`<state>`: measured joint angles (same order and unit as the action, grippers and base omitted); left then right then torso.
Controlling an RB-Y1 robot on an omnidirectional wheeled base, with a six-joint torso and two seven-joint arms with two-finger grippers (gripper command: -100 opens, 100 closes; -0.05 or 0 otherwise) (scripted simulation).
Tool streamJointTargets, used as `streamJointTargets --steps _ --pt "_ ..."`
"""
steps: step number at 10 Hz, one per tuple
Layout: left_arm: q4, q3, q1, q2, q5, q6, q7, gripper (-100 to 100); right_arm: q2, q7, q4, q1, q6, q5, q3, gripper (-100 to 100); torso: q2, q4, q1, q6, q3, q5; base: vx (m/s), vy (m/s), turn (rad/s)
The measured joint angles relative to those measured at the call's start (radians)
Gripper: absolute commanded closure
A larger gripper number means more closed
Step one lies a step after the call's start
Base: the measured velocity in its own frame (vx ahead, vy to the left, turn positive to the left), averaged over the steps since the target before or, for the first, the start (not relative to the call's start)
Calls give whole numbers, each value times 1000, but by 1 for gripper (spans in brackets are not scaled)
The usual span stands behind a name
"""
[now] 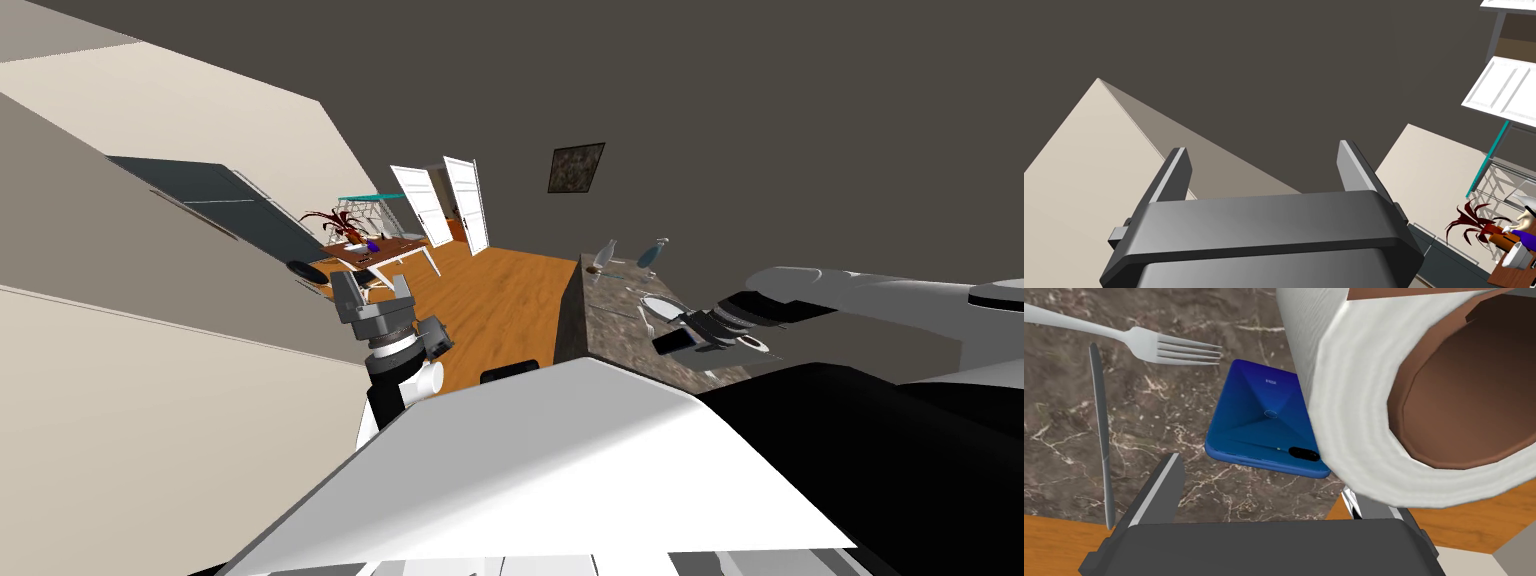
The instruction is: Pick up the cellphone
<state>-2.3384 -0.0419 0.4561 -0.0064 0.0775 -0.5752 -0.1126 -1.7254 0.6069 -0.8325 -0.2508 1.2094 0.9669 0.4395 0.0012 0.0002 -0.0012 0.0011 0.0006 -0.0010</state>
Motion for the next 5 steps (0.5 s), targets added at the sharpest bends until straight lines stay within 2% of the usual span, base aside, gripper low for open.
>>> streamJointTargets --steps 3,4,5 --pt "0 0 0 0 0 0 0 0 52 58 93 32 29 45 -15 -100 -3 -1 3 0 -1 1 52 33 -1" --pt "0 0 0 0 0 0 0 0 67 76 116 35 35 55 -20 -100 -3 -1 4 0 -2 1 48 24 -1" --pt "0 0 0 0 0 0 0 0 73 88 121 18 31 51 -29 -100 -3 -1 3 0 -1 1 50 23 1"
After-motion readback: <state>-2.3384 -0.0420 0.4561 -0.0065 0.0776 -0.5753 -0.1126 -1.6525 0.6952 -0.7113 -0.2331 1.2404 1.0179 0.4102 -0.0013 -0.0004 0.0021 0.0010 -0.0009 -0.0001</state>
